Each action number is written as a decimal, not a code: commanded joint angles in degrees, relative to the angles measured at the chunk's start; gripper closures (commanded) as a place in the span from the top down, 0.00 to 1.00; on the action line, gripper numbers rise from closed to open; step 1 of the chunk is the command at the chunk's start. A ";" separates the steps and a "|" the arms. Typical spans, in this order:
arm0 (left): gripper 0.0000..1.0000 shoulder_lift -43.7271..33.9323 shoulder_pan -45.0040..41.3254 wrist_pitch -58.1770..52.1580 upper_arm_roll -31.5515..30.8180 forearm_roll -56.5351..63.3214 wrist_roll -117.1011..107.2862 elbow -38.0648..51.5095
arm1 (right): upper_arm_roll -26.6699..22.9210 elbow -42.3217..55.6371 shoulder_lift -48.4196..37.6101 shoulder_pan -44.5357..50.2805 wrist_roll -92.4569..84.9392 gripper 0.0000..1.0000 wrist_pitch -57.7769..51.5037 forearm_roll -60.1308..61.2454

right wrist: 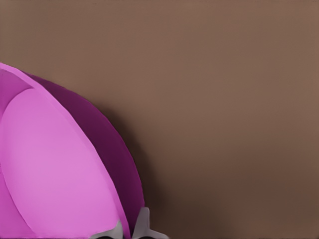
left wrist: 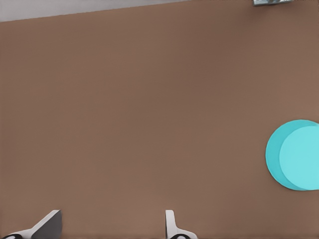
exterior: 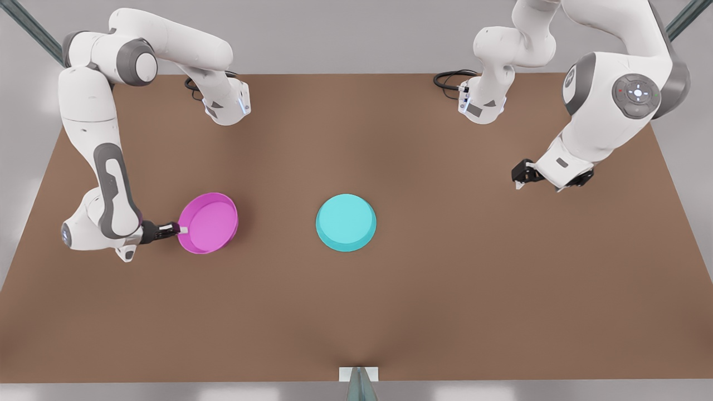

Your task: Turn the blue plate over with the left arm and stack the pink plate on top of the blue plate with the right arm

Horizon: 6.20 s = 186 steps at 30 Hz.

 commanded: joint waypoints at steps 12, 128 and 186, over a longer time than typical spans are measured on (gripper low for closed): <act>1.00 0.07 -0.05 0.09 -0.02 -0.87 -0.37 -0.19 | -0.08 0.17 -0.72 3.79 2.28 0.25 0.14 2.27; 1.00 1.74 -0.57 2.11 -0.46 -1.93 -1.77 -1.59 | -0.43 -0.71 1.57 8.88 -7.56 0.35 5.15 -1.95; 1.00 1.47 -0.57 1.41 -0.46 -2.01 -1.86 -1.15 | -0.25 0.52 0.34 11.26 -3.00 0.27 1.19 0.25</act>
